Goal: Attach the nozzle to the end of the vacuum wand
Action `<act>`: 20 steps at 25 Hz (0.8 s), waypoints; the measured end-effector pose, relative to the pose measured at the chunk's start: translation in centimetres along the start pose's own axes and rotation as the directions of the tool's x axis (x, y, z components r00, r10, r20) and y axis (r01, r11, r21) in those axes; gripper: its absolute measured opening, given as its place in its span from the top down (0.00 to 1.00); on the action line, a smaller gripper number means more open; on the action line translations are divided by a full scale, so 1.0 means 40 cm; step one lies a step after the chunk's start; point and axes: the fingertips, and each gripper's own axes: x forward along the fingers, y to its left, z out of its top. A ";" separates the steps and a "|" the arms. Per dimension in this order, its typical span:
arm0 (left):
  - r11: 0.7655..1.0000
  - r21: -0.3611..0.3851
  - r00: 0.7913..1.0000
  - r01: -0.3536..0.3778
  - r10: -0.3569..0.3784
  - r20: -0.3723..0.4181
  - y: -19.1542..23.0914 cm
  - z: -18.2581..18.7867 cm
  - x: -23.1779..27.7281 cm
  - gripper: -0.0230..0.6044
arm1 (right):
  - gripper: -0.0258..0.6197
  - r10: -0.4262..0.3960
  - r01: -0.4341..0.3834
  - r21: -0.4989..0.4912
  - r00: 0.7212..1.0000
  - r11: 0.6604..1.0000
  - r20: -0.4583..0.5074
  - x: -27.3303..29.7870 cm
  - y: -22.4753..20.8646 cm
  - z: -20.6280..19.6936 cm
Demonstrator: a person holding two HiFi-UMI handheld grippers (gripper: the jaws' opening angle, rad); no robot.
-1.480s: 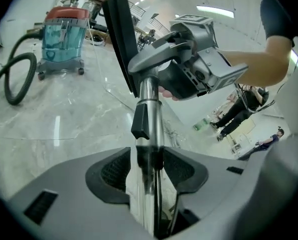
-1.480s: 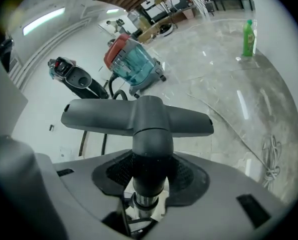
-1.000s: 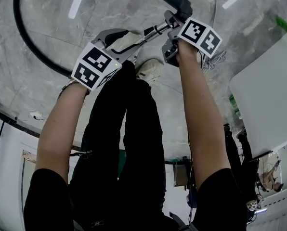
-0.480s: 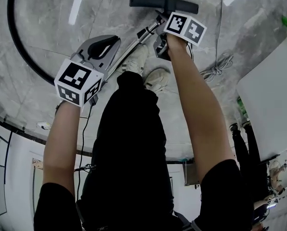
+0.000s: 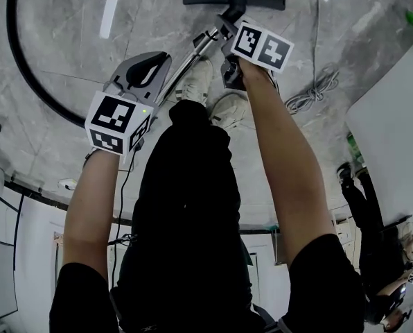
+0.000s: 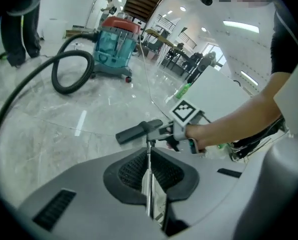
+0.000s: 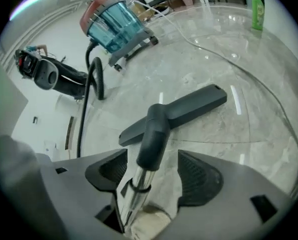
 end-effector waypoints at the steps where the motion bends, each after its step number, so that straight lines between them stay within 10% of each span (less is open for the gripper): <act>1: 0.999 0.008 0.999 -0.039 0.039 0.012 0.002 0.019 -0.006 0.91 | 0.48 -0.001 0.001 -0.020 1.000 1.000 0.003 -0.048 0.009 -0.006; 3: 0.995 0.014 0.995 -0.096 0.095 0.034 -0.004 0.059 -0.017 0.94 | 0.58 -0.040 0.046 -0.097 0.998 0.994 0.056 -0.156 0.022 0.004; 4: 0.994 0.016 0.993 -0.109 0.108 0.045 -0.016 0.081 -0.024 0.94 | 0.90 -0.068 0.082 -0.140 0.993 0.987 0.096 -0.209 0.027 0.015; 5: 0.993 0.021 0.992 -0.116 0.115 0.057 -0.032 0.103 -0.031 0.94 | 0.94 -0.080 0.103 -0.175 0.988 0.979 0.133 -0.256 0.037 0.024; 11: 0.990 0.052 0.987 -0.135 0.129 0.094 -0.177 0.232 -0.078 0.94 | 0.94 -0.059 0.153 -0.244 0.934 0.958 0.353 -0.551 0.124 0.126; 20: 0.981 0.144 0.979 -0.127 0.101 0.178 -0.542 0.512 -0.328 0.95 | 0.94 0.004 0.176 -0.227 0.782 0.958 0.623 -1.172 0.277 0.216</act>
